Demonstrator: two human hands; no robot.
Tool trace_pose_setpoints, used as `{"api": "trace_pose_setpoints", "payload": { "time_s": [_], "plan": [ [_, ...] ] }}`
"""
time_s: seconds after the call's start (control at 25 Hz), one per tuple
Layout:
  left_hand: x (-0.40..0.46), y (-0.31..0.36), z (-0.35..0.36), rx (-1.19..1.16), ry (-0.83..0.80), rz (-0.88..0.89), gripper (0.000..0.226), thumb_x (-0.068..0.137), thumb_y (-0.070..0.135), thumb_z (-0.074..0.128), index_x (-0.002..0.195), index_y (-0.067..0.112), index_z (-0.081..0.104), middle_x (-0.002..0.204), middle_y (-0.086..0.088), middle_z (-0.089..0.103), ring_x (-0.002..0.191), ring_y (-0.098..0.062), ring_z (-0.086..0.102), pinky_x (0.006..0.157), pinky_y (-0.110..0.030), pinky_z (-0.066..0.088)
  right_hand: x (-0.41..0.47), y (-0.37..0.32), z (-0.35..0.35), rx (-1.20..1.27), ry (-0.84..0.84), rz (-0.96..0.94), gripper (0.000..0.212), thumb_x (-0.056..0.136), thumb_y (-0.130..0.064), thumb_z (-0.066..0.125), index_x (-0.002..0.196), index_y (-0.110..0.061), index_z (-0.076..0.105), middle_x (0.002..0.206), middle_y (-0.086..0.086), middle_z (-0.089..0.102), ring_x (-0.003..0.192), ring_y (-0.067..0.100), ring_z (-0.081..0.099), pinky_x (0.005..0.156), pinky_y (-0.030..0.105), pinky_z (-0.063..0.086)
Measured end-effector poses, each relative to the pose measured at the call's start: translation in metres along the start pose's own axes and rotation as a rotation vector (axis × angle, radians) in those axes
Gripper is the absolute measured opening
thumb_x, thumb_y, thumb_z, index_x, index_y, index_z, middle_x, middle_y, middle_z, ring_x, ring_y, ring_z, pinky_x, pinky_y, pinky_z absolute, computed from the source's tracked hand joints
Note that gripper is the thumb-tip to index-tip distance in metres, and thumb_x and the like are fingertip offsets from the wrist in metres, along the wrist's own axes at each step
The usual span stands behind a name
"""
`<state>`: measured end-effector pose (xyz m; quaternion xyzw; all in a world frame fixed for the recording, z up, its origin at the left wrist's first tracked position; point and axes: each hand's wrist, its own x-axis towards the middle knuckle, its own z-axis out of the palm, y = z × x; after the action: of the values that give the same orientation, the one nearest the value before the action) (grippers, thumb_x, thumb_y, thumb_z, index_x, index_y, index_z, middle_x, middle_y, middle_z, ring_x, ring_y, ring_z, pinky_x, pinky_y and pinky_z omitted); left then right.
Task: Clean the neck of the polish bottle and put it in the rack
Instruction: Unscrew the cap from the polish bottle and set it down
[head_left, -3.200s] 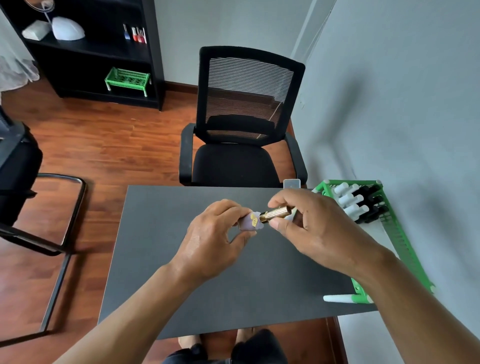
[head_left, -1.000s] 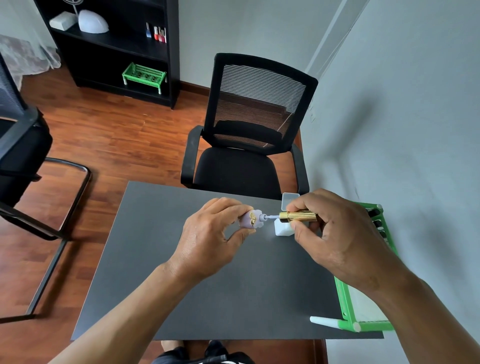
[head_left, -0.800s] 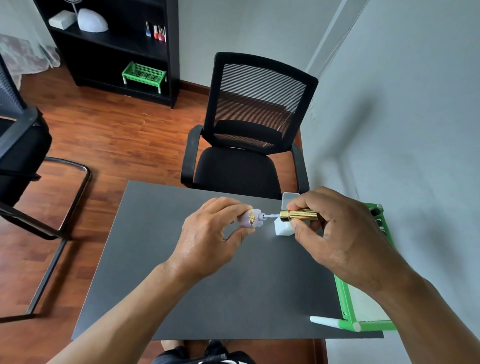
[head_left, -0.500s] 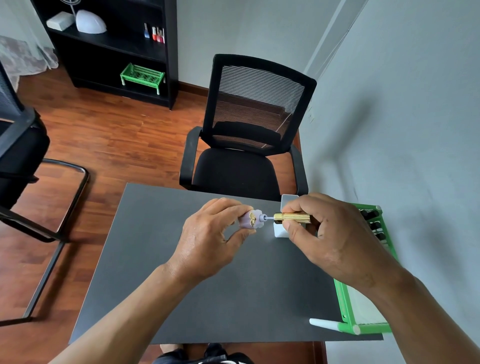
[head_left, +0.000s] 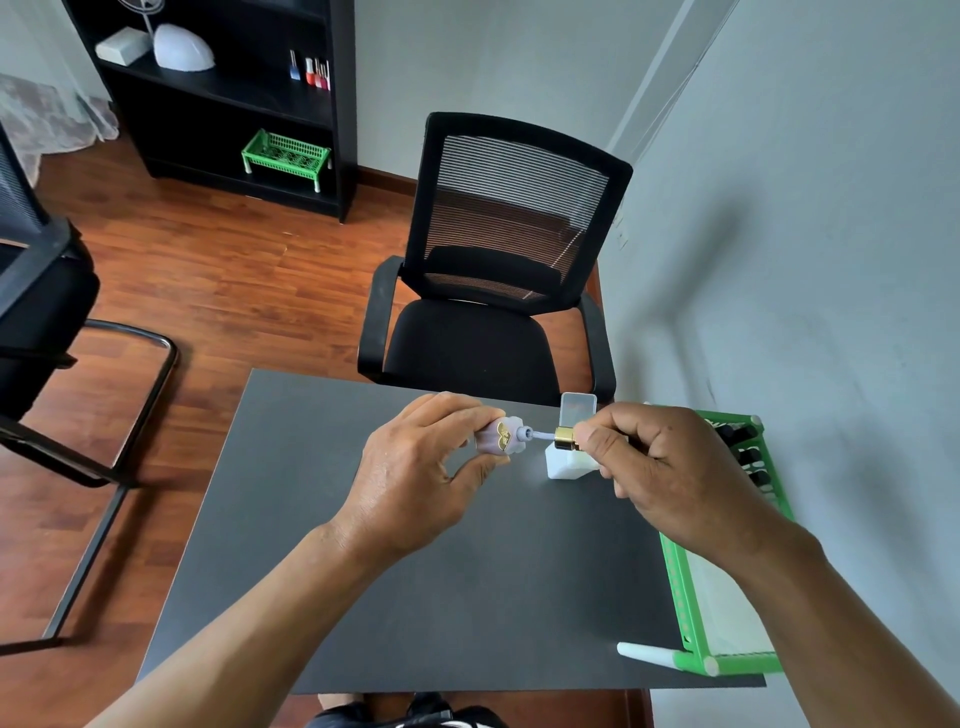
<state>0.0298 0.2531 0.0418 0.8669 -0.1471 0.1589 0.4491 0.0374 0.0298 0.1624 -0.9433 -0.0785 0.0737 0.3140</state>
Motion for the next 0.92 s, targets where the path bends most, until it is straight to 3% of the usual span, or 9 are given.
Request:
{"api": "trace_pose_setpoints", "payload": {
  "time_s": [0.2,0.36,0.6,0.68,0.76,0.84,0.92],
  "plan": [
    [-0.002,0.0,0.002,-0.008,-0.004,0.003,0.031,0.087,0.022,0.088,0.116,0.013,0.08,0.11,0.005,0.076,0.095,-0.017,0.071,0.076,-0.04,0.063,-0.002,0.007,0.0,0.023,0.001,0.012,0.033,0.093,-0.047,0.057,0.067,-0.03,0.068,0.063,0.011,0.065,0.06,0.031,0.062,0.059,0.046,0.056],
    [-0.003,0.001,0.003,-0.003,0.001,-0.001,0.032,0.087,0.023,0.087,0.117,0.013,0.08,0.11,0.005,0.076,0.095,-0.017,0.07,0.076,-0.04,0.063,-0.006,0.014,-0.002,0.032,0.008,0.001,0.032,0.096,-0.041,0.061,0.073,-0.021,0.072,0.065,0.014,0.064,0.061,0.033,0.062,0.059,0.047,0.056],
    [-0.004,0.002,0.006,-0.008,0.01,-0.002,0.033,0.087,0.024,0.087,0.118,0.014,0.079,0.109,0.006,0.076,0.093,-0.014,0.069,0.075,-0.038,0.063,-0.01,0.023,-0.003,0.057,0.032,0.006,0.031,0.092,-0.047,0.058,0.074,-0.027,0.073,0.063,0.012,0.064,0.059,0.033,0.062,0.058,0.047,0.056],
    [-0.004,0.001,0.008,-0.025,0.022,-0.017,0.033,0.087,0.024,0.087,0.118,0.015,0.079,0.108,0.008,0.075,0.089,-0.013,0.068,0.074,-0.036,0.062,-0.01,0.029,-0.003,0.104,0.037,0.008,0.027,0.097,-0.041,0.062,0.077,-0.026,0.074,0.063,0.006,0.066,0.055,0.025,0.061,0.056,0.043,0.056],
    [-0.005,0.001,0.009,-0.056,0.042,-0.037,0.033,0.087,0.026,0.086,0.117,0.016,0.079,0.107,0.009,0.075,0.085,-0.011,0.066,0.073,-0.032,0.061,-0.01,0.036,-0.002,0.281,0.041,0.023,0.02,0.1,-0.027,0.068,0.083,-0.023,0.076,0.07,0.002,0.072,0.054,0.014,0.062,0.053,0.035,0.053],
    [-0.006,0.0,0.01,-0.109,0.065,-0.075,0.03,0.087,0.026,0.085,0.115,0.017,0.08,0.106,0.01,0.075,0.081,-0.011,0.066,0.072,-0.032,0.06,-0.012,0.044,0.002,0.658,0.029,0.084,0.012,0.094,-0.025,0.071,0.096,-0.017,0.081,0.081,0.007,0.077,0.061,0.014,0.064,0.055,0.027,0.053],
    [-0.006,-0.002,0.008,-0.153,0.088,-0.124,0.027,0.087,0.025,0.084,0.112,0.017,0.08,0.106,0.01,0.075,0.08,-0.016,0.069,0.072,-0.034,0.061,-0.015,0.056,0.015,1.05,-0.007,0.193,0.026,0.09,-0.021,0.067,0.111,-0.013,0.081,0.092,0.011,0.078,0.072,0.017,0.07,0.06,0.026,0.056]
  ]
}}
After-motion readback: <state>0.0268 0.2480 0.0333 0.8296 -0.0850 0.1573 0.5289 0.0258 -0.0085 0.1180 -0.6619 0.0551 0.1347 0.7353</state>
